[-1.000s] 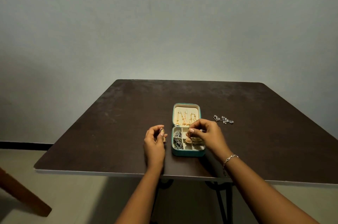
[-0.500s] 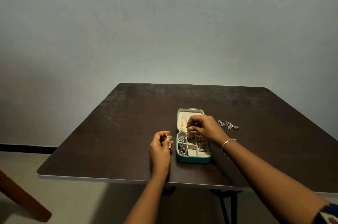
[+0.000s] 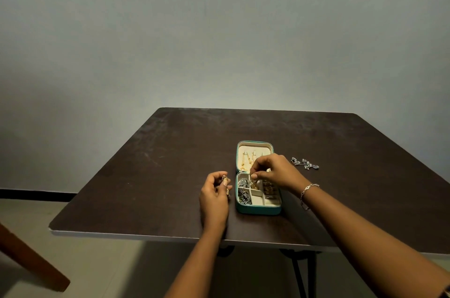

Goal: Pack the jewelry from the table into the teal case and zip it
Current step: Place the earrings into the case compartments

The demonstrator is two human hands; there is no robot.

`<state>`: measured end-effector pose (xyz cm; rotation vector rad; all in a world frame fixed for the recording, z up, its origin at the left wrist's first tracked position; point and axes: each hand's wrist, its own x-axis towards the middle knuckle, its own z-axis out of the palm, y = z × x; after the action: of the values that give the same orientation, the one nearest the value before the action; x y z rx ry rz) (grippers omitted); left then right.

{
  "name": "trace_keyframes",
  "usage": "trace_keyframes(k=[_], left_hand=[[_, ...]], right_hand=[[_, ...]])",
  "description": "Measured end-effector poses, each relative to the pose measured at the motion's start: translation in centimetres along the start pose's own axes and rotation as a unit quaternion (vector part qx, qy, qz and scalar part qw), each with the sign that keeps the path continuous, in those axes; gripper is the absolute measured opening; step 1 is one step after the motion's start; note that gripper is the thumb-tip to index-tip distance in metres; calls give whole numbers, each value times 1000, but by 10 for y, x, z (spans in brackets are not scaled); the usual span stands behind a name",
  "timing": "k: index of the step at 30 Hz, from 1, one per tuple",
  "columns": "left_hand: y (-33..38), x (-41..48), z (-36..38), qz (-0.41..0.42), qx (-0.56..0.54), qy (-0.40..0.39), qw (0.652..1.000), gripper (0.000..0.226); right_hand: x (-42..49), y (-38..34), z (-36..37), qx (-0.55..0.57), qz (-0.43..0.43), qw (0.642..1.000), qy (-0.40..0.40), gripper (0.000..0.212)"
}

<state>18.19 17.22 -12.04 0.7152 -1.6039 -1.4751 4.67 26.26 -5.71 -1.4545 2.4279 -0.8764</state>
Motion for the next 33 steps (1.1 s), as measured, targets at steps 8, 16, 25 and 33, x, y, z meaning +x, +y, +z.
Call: trace_keyframes(k=[8, 16, 25, 33], left_hand=[[2, -1, 0, -6, -5, -2, 1000, 29], [-3, 1, 1, 8, 8, 3, 1000, 24], [0, 0, -1, 40, -14, 8, 999, 27], [31, -11, 20, 145, 42, 0, 988, 38]], right_hand=[[1, 5, 10, -24, 44, 998, 41, 3], [4, 6, 16, -59, 53, 995, 66, 5], [2, 4, 7, 58, 72, 985, 143, 9], [-16, -32, -1, 233, 48, 970, 53, 7]])
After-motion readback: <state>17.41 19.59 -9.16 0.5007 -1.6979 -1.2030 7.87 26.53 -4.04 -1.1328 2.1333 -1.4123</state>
